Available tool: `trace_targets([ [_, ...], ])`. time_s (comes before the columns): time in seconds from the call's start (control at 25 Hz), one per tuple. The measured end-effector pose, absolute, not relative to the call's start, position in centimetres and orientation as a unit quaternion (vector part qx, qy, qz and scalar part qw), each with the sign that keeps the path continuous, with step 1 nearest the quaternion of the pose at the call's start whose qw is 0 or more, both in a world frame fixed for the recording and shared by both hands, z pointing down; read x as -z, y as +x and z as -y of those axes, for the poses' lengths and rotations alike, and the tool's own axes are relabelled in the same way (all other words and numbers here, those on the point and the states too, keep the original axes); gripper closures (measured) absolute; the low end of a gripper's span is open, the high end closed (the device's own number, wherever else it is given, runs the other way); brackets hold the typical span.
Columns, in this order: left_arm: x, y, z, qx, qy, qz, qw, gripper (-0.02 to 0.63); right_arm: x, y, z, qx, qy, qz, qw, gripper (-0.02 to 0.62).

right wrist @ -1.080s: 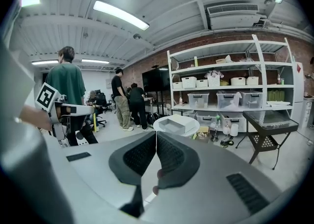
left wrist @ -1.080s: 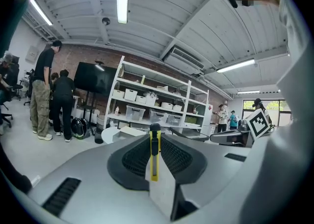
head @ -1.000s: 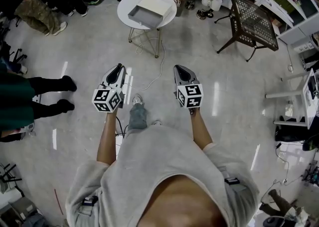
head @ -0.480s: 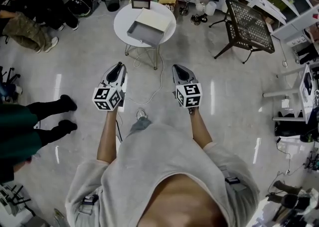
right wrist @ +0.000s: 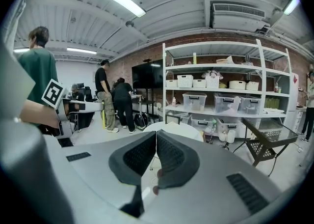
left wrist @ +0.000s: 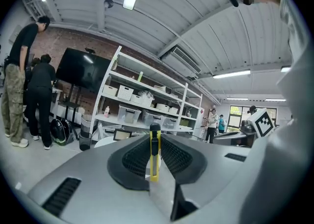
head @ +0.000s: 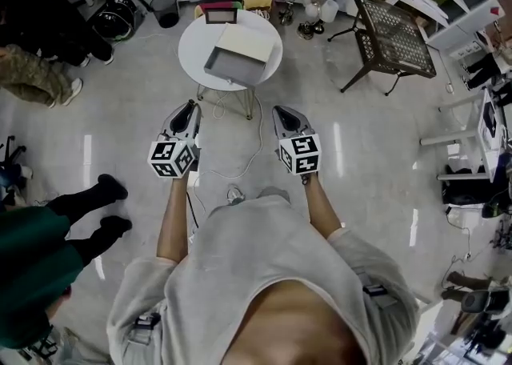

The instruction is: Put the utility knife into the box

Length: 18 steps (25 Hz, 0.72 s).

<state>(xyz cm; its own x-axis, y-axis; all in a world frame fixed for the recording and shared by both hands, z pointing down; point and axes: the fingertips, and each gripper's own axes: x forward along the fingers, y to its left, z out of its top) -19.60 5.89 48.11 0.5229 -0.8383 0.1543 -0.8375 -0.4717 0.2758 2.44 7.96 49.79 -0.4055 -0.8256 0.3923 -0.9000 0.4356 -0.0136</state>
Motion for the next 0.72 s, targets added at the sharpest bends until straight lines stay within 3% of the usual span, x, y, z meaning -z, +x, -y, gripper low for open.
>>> trace_targets([
  [0.72,-51.1,-17.9,1.0,-0.023,0.856,0.487,0.173,0.531,-52.8,3.0,-1.0,-0.131,0.503,0.838,0.167,0.565],
])
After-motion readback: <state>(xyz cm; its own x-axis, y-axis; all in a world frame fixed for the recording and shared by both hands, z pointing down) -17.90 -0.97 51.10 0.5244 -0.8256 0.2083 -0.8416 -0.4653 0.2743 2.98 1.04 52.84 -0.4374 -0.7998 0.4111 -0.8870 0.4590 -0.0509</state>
